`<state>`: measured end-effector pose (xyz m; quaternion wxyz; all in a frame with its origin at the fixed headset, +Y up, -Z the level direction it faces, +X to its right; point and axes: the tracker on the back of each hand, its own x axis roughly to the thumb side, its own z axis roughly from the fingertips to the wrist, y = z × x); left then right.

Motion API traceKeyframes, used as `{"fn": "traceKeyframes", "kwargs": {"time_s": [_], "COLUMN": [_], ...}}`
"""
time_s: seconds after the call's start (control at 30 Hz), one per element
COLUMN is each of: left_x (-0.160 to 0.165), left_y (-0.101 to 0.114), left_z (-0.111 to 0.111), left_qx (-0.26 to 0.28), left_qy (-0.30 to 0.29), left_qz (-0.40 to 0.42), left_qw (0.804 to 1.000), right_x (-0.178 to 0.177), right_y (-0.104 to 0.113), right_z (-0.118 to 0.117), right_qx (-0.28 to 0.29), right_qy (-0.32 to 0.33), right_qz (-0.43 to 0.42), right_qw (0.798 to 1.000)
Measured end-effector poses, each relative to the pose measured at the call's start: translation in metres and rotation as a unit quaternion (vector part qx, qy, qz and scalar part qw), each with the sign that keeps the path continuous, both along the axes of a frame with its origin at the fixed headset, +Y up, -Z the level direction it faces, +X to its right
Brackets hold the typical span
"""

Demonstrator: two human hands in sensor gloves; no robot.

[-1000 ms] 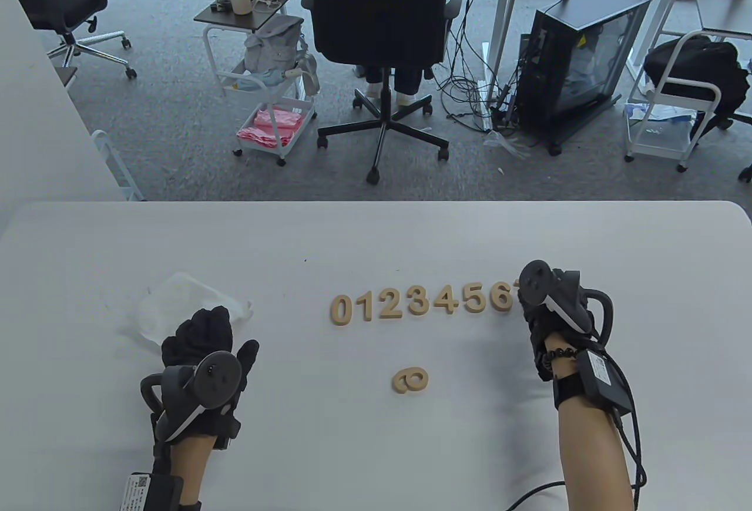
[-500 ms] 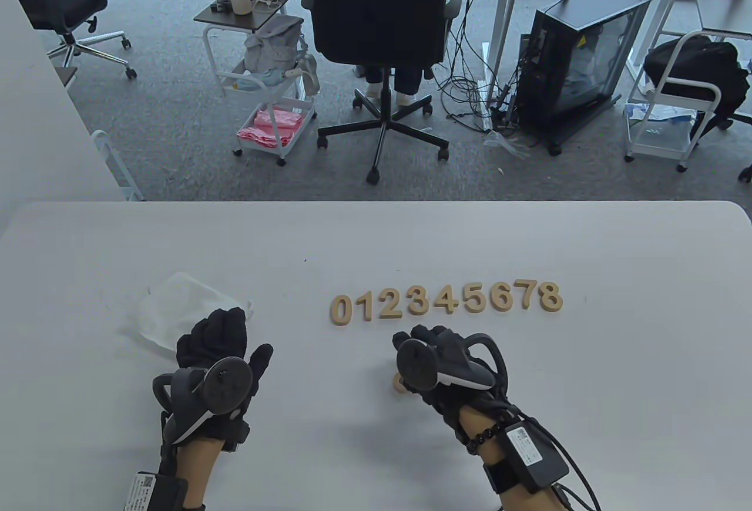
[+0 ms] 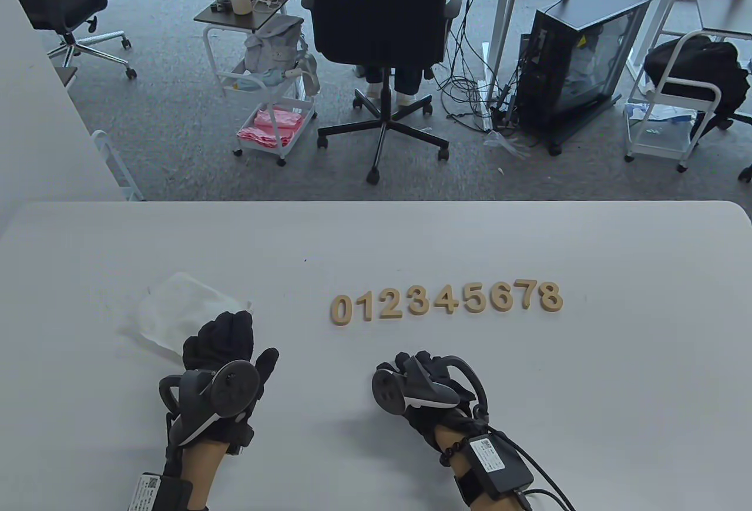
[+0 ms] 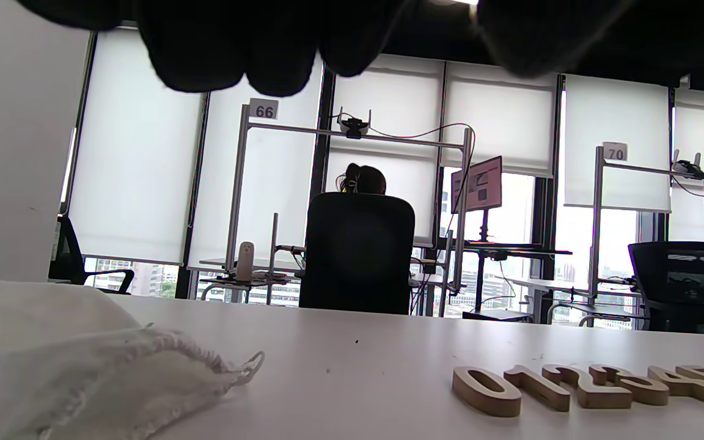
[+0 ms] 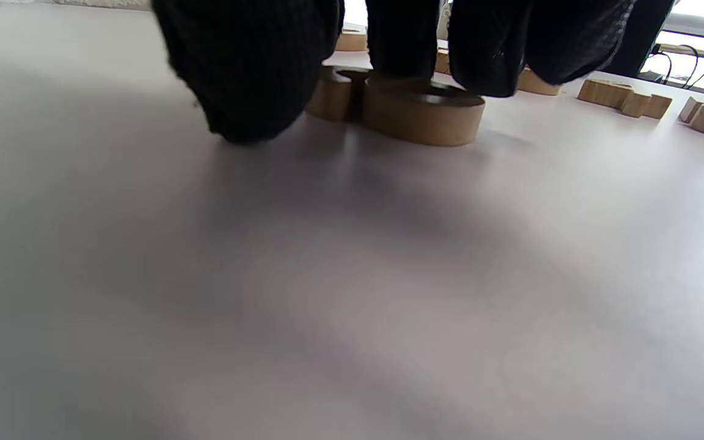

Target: Empty bag and arrange number blocks in order

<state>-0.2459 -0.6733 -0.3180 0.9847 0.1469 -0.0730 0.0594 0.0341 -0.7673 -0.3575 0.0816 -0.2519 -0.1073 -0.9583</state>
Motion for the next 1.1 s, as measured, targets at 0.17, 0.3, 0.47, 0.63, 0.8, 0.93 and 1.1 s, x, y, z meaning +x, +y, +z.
{"fn": "traceKeyframes", "kwargs": {"time_s": [0.17, 0.3, 0.47, 0.63, 0.8, 0.93, 1.1], "left_x": [-0.002, -0.003, -0.004, -0.003, -0.004, -0.005, -0.006], "left_y": [0.000, 0.000, -0.001, -0.002, -0.002, -0.001, -0.001], "left_z": [0.000, 0.000, 0.000, -0.001, -0.001, -0.001, -0.001], "left_qx": [-0.001, -0.002, -0.001, -0.005, -0.007, -0.005, -0.003], "left_qy": [0.008, 0.010, 0.013, 0.013, 0.013, 0.014, 0.015], "left_qz": [0.002, 0.002, 0.005, 0.003, 0.003, 0.005, 0.007], "left_qw": [1.000, 1.000, 1.000, 1.000, 1.000, 1.000, 1.000], "right_x": [0.001, 0.000, 0.000, 0.000, 0.007, 0.022, 0.048], "right_y": [-0.004, -0.003, -0.002, -0.002, -0.003, 0.009, 0.038], "right_z": [-0.002, -0.002, -0.001, 0.000, -0.001, 0.000, -0.001], "right_qx": [0.008, 0.025, 0.071, 0.093, 0.094, 0.098, 0.110], "right_qy": [-0.002, -0.003, 0.004, -0.003, -0.015, -0.034, -0.080], "right_qz": [-0.005, -0.002, -0.001, -0.014, -0.034, -0.078, -0.166], "right_qw": [1.000, 1.000, 0.997, 0.996, 0.995, 0.992, 0.977]}}
